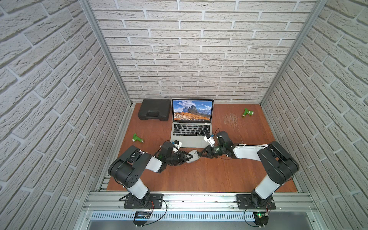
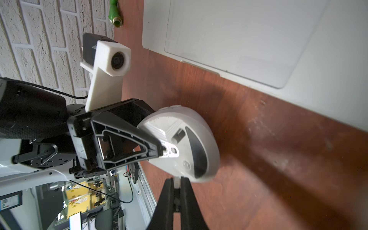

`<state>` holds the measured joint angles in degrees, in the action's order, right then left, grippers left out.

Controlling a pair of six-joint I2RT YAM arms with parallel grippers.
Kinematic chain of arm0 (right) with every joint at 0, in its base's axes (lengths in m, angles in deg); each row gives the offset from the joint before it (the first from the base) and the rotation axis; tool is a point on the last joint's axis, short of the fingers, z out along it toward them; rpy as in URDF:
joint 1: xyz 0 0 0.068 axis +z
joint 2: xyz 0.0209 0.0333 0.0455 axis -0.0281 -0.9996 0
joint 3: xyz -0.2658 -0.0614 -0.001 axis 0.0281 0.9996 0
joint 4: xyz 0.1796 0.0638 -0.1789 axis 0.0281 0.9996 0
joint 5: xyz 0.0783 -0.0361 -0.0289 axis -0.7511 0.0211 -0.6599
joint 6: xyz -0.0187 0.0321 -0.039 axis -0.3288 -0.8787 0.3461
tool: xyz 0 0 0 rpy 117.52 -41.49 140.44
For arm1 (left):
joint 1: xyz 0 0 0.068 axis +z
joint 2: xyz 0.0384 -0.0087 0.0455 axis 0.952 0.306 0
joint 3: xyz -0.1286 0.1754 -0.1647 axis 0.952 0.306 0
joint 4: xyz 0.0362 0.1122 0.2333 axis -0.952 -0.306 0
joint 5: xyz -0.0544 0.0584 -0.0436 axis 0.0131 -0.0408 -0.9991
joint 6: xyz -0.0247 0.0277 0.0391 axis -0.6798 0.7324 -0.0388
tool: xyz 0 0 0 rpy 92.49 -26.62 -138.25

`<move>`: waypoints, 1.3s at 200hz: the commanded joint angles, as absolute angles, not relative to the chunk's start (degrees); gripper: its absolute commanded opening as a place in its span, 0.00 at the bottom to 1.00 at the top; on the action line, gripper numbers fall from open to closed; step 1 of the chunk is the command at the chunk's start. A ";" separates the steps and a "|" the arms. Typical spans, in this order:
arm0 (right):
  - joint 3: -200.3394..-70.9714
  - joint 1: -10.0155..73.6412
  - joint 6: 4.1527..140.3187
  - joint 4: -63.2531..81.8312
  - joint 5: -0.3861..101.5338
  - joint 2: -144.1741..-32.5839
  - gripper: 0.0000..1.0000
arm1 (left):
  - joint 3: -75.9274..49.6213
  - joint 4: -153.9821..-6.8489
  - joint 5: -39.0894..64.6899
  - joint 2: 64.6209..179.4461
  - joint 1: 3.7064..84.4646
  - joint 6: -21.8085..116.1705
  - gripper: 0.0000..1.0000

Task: Remove the wireless mouse receiver from the laptop
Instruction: Pick up the mouse from the center of the board, then insert the USB plug into the mouse.

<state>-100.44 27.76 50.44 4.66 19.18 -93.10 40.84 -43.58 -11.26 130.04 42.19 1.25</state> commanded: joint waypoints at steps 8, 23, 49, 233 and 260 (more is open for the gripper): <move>-107.40 27.07 58.11 24.27 28.35 -80.25 0.03 | 41.38 -51.91 -6.31 125.89 42.26 5.61 0.00; -111.86 27.57 58.10 32.56 33.69 -76.72 0.03 | 40.00 -51.48 -4.61 122.88 41.16 6.04 0.00; -118.36 31.02 55.62 40.10 40.05 -74.06 0.03 | 37.98 -51.98 -0.11 118.76 38.42 4.03 0.00; -123.02 38.38 41.20 32.06 48.40 -88.90 0.03 | 39.80 -43.62 25.21 114.70 25.56 -5.54 0.00; -123.93 38.09 39.83 30.97 48.40 -90.15 0.03 | 41.99 -35.77 25.26 116.16 25.78 -6.52 0.00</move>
